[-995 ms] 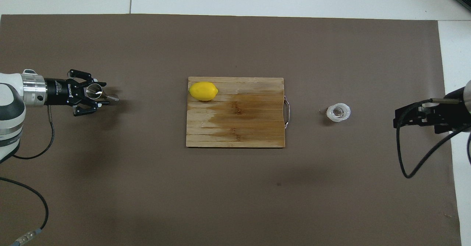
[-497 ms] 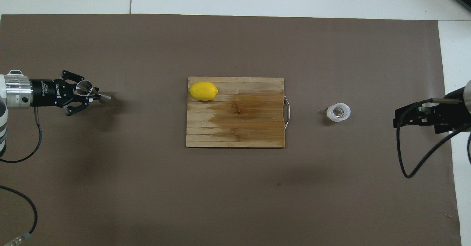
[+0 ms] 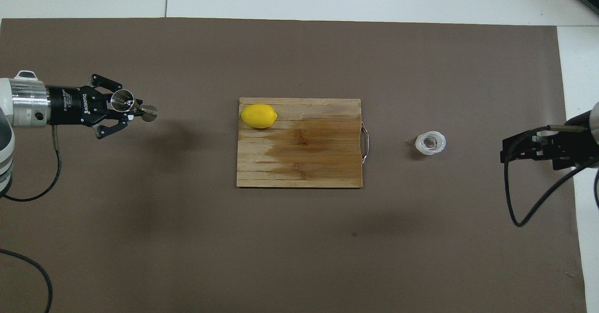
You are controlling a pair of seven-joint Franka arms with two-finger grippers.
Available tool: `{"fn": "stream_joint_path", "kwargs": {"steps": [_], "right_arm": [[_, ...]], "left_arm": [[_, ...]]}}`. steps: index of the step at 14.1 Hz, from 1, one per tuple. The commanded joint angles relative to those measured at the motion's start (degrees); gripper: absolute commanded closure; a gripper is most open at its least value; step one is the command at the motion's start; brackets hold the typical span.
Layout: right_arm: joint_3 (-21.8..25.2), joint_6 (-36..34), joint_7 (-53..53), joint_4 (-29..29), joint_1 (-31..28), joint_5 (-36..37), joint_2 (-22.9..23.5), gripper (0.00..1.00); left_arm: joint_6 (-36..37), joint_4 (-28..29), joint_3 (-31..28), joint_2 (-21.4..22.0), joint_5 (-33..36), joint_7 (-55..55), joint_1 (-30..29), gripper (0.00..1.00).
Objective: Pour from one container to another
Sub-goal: 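Carry the silver cup with the left gripper onto the wooden board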
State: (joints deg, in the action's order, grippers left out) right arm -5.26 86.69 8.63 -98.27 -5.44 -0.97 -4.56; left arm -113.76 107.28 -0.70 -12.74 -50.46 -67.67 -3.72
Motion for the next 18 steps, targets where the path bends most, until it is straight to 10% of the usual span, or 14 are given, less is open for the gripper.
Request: {"fn": "stream_joint_path", "kwargs": {"steps": [1,18], "right_arm": [[-0.3,0.7,0.7,0.1,-0.5,-1.0,0.0,0.00],[-0.3,0.7,0.8,0.1,-0.5,-1.0,0.0,0.00]], "left_arm": [[-2.8,1.4,-0.7,2.3,-0.9,-3.0,5.4,1.00],[-42.7,0.7,-0.3,-3.1,-16.0,-22.1,39.3,1.00]]}}
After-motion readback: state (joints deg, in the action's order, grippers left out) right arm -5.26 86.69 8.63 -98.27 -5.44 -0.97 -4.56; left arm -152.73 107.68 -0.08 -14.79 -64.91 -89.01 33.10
